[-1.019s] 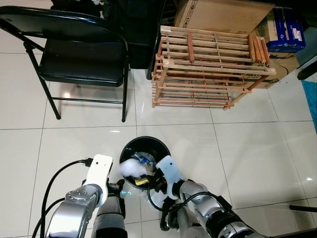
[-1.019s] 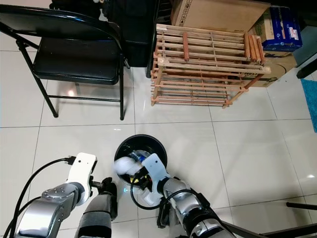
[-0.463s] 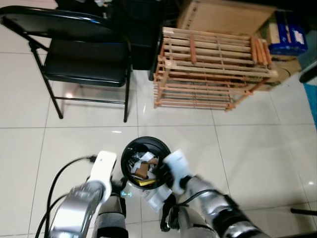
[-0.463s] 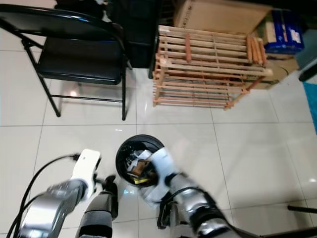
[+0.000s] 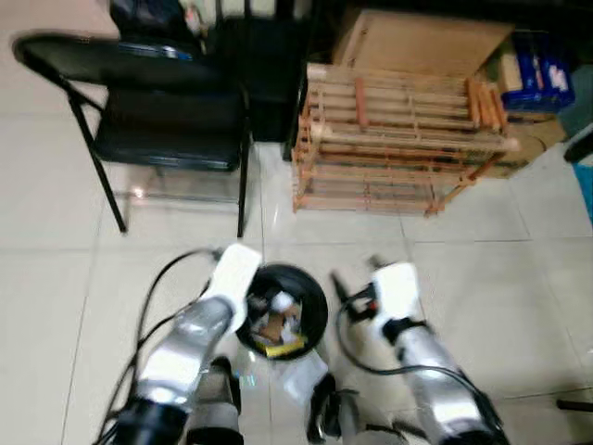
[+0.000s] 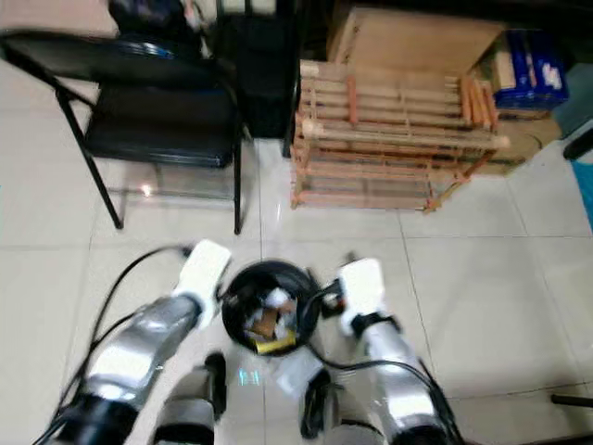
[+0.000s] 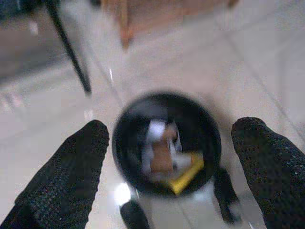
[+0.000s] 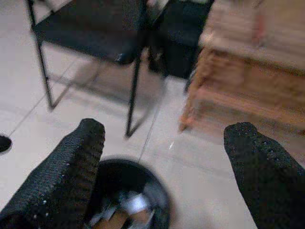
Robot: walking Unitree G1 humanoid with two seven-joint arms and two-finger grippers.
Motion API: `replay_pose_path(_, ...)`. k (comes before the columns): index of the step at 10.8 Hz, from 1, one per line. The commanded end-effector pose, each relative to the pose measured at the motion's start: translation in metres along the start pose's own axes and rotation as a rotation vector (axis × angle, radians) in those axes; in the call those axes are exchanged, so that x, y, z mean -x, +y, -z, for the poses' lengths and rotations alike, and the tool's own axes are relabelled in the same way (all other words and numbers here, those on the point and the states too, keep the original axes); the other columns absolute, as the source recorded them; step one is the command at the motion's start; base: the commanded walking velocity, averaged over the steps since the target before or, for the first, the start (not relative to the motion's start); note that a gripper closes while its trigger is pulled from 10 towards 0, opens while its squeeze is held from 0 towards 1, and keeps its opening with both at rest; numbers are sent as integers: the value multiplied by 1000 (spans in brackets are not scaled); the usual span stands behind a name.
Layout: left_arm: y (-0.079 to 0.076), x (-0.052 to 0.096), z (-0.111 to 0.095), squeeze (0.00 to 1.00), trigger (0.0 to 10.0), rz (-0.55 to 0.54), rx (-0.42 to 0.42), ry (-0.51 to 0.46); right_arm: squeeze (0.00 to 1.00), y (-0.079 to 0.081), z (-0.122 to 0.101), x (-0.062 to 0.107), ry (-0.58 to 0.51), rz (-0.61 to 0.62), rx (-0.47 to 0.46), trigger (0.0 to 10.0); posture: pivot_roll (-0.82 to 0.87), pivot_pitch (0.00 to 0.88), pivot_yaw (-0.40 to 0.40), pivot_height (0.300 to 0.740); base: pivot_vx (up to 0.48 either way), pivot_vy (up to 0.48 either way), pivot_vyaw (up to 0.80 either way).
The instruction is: Picking trash to rubbish bin
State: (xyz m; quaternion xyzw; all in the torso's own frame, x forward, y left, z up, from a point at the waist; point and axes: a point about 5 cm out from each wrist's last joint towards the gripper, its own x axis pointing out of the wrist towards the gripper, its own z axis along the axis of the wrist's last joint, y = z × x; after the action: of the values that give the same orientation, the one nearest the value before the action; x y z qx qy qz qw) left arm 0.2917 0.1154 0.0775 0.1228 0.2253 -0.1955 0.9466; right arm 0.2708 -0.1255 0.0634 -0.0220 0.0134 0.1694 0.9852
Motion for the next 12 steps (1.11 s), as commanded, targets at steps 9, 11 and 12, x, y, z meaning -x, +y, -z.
replay_pose_path(9, -17, -14, -93, 0, 10000, 14, -93, -586, 0, -35, -82, 56, -180, 403, 69, 10000, 120, 78, -54, 740, 0, 0, 0)
replay_pose_path(11, -23, -13, -104, 0, 10000, 17, -92, -621, 0, -33, -86, 57, -171, 400, 62, 10000, 115, 75, -54, 740, 0, 0, -753)
replay_pose_path(12, -23, -13, -105, 0, 10000, 26, -75, -623, 0, -33, -89, 58, -171, 400, 62, 10000, 111, 71, -54, 740, 0, 0, -744)
